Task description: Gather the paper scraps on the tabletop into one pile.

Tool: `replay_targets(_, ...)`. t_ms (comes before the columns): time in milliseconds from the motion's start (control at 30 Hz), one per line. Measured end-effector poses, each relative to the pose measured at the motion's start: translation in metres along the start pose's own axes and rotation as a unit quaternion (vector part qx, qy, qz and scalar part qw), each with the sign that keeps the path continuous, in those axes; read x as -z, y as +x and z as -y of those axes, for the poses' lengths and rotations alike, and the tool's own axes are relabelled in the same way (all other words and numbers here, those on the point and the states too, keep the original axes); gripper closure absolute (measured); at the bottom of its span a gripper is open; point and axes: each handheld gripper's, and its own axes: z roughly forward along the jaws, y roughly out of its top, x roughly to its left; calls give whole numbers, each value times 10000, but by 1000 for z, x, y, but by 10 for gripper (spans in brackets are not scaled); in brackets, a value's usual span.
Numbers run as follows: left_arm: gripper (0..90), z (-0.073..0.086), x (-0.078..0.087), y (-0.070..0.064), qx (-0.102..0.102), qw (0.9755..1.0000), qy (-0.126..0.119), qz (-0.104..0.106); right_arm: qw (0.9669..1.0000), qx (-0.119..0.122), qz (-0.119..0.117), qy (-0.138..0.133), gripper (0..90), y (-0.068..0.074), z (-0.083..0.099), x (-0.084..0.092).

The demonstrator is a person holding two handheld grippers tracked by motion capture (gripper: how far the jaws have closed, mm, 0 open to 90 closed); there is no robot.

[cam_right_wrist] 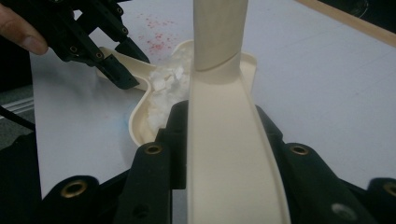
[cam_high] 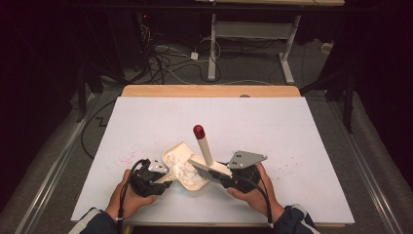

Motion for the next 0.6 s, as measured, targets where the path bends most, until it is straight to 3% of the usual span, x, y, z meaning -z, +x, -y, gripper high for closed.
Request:
replay_targets(300, 631, 0, 1, 1, 36, 10000, -30, 31, 9990, -221, 157, -355, 677, -12, -7, 18)
replay_targets(600, 631, 1, 2, 2, 57, 10000, -37, 35, 9976, -339, 291, -526, 677, -22, -7, 35)
